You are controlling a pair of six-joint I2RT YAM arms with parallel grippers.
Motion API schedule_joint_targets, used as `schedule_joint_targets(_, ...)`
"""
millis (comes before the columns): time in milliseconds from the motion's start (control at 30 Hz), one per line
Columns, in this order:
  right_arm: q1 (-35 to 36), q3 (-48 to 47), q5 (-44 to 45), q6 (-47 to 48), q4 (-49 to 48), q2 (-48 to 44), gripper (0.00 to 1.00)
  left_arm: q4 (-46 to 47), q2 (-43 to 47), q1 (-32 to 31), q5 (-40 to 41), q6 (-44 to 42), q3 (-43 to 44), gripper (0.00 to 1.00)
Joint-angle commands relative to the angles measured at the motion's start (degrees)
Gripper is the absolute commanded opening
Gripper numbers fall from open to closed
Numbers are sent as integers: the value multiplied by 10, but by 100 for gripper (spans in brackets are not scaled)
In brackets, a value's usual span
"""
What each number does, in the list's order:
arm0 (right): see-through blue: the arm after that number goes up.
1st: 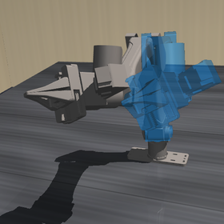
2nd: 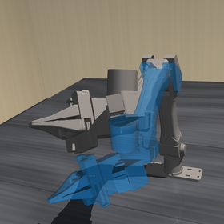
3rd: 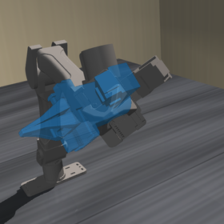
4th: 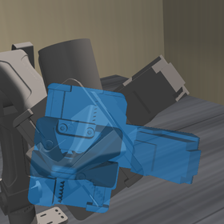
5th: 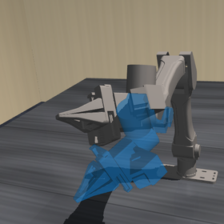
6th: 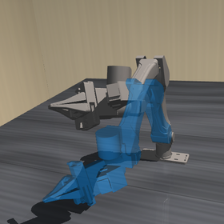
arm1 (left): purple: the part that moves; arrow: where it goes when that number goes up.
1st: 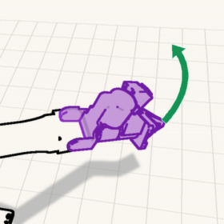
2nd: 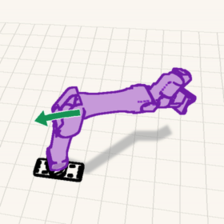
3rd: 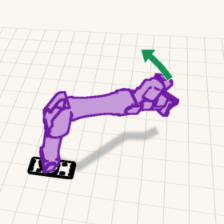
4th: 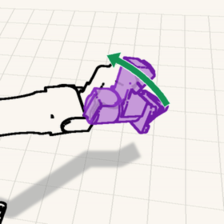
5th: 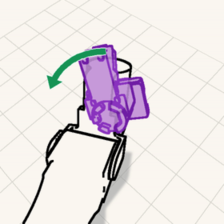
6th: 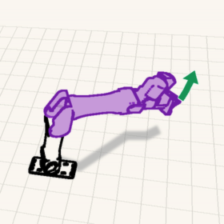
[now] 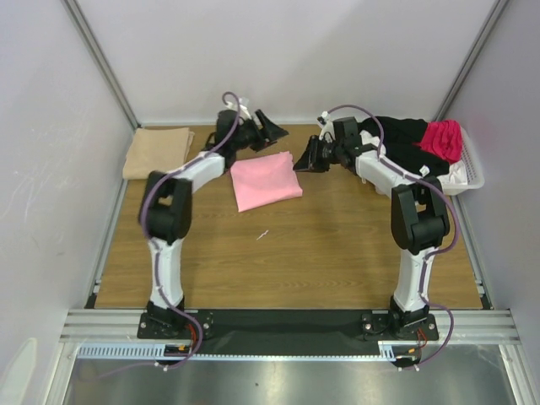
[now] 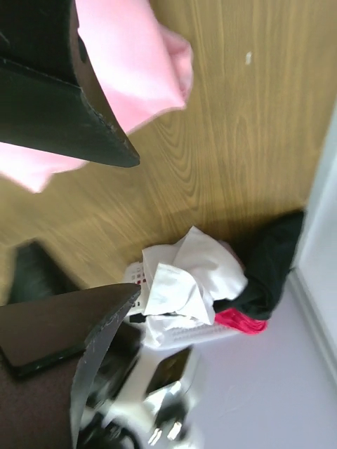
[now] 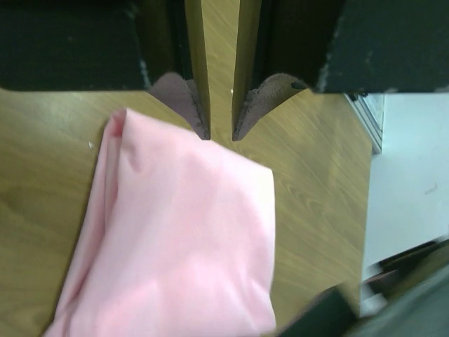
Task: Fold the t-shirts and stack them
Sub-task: Fold the tshirt
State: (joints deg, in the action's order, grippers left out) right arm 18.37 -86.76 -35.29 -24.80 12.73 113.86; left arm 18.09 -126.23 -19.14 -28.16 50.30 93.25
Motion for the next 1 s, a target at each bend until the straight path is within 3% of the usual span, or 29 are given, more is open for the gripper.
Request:
schedule_joint_targets(0, 3, -26, 2, -23, -39, 20, 24, -134, 150, 16, 66, -99, -60, 73)
schedule_joint_targets(100, 11, -46, -1, -13, -41, 57, 24, -202, 219, 16, 100, -131, -134, 73)
schedule_joint_targets(300, 23, -67, 13, 33, 21, 92, 21, -219, 276, 16, 106, -134, -271, 73)
schedule_joint_targets(467, 22, -42, 47, 81, 63, 90, 21, -256, 277, 16, 143, -157, -293, 73)
schedule_joint_targets(967, 22, -31, 92, 87, 80, 70, 20, -287, 257, 17, 179, -189, -315, 73)
